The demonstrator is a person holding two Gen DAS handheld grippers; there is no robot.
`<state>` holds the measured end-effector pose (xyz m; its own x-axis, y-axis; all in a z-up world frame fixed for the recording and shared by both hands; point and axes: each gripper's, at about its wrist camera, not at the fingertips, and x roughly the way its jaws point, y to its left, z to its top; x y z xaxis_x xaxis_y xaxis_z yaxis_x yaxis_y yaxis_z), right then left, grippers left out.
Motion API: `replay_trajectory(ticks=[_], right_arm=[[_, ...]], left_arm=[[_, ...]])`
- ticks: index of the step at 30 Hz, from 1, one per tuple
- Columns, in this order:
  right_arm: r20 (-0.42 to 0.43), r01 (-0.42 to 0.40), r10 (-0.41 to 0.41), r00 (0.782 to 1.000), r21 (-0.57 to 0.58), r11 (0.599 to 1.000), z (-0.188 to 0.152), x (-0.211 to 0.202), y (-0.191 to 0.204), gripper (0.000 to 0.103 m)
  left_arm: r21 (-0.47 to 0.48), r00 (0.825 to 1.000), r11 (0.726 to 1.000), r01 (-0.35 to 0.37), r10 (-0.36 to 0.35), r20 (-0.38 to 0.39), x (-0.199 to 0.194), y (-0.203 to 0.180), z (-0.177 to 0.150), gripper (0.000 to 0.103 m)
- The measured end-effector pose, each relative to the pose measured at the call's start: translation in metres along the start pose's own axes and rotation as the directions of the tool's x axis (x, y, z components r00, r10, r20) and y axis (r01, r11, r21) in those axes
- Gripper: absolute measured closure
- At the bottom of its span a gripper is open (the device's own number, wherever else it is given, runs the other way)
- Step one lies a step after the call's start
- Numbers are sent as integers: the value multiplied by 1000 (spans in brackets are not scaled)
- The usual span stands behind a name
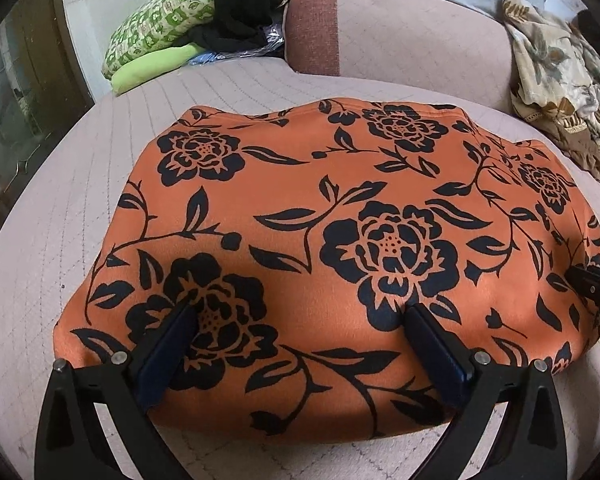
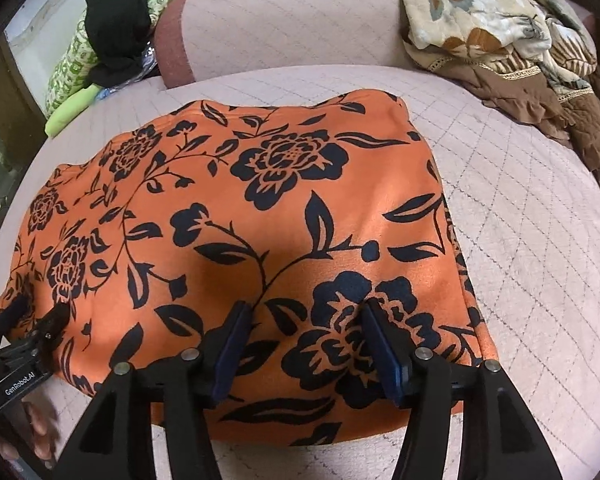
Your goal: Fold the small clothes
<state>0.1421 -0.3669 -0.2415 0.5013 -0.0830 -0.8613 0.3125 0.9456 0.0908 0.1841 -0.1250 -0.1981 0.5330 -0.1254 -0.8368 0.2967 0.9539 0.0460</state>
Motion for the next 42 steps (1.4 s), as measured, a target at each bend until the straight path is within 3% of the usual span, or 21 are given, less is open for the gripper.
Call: replay_trajectory(ticks=[4, 8, 14, 19, 25, 42], right_arm=[[2, 13, -13, 1000, -24, 1000, -2, -3, 4, 39], [24, 9, -9, 1000, 20, 1000, -2, -15, 2, 39], [230, 35, -32, 973, -13, 999, 1, -56, 22, 39], [304, -20, 16, 952, 11, 1000, 6, -71, 36, 39], [304, -33, 33, 952, -3, 999, 8, -70, 50, 38], [280, -30, 32, 960, -13, 999, 2, -62, 56, 38]], left_arm=[[-4, 1000, 1000, 11, -11, -13, -11, 1, 2, 0], [-33, 998, 999, 29, -27, 58, -37, 7, 1, 0], [-64, 981, 998, 7, 6, 193, -68, 17, 9, 0], [-52, 966, 998, 26, -11, 257, -83, 17, 15, 0], [-37, 961, 999, 32, -21, 275, -89, 22, 15, 0], [-53, 971, 999, -7, 19, 239, -80, 28, 11, 0]])
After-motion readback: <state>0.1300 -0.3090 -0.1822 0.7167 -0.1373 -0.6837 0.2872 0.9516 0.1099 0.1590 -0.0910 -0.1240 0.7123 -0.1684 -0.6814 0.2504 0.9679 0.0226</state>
